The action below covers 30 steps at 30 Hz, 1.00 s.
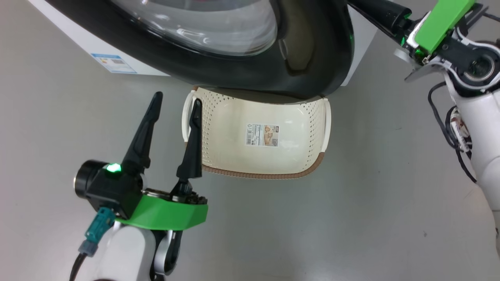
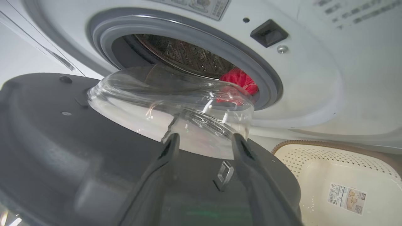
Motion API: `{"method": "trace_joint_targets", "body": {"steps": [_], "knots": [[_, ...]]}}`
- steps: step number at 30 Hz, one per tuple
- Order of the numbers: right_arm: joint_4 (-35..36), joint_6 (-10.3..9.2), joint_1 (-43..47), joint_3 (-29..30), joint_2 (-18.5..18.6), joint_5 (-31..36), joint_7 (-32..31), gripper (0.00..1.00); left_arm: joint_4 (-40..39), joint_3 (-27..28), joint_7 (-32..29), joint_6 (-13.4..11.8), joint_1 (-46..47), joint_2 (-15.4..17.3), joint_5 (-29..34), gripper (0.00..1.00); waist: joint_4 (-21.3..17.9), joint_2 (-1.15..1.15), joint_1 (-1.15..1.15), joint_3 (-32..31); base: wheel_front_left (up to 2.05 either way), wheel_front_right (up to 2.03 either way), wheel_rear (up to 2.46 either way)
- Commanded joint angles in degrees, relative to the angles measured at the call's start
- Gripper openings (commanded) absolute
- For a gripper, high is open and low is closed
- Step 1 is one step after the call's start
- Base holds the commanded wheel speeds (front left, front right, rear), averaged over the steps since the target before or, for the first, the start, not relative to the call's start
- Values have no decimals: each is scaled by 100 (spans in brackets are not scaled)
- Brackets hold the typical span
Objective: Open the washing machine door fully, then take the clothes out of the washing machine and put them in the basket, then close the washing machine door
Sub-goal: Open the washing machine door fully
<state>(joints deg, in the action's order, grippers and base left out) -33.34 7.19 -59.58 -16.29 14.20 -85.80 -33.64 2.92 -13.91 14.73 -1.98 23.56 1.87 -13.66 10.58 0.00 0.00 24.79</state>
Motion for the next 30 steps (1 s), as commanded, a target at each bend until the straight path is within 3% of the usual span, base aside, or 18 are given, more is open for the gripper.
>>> {"method": "trace_joint_targets", "body": {"steps": [1, 6, 17, 24, 30], "knots": [[247, 30, 161, -41, -38, 106, 137, 100, -131, 203, 27, 30, -52, 100, 22, 100, -32, 0, 0, -11, 0, 0, 0], [710, 30, 506, -182, 143, 573, 898, 100, -107, 246, 27, 47, -35, 100, 49, 100, -163, 0, 0, -42, 0, 0, 0], [1255, 30, 1000, -1096, 652, 1616, 2560, 100, 1, 383, 27, 79, -17, 100, 67, 100, -454, 0, 0, -110, 0, 0, 0], [1083, 30, 1089, -1650, 964, 2369, 3812, 100, 73, 516, 27, 132, -43, 100, 41, 100, -582, 0, 0, -179, 0, 0, 0], [579, 30, 1202, -1862, 1002, 3355, 4696, 100, 68, 594, 27, 128, -94, 100, 35, 100, -664, 0, 0, -226, 0, 0, 0]]}}
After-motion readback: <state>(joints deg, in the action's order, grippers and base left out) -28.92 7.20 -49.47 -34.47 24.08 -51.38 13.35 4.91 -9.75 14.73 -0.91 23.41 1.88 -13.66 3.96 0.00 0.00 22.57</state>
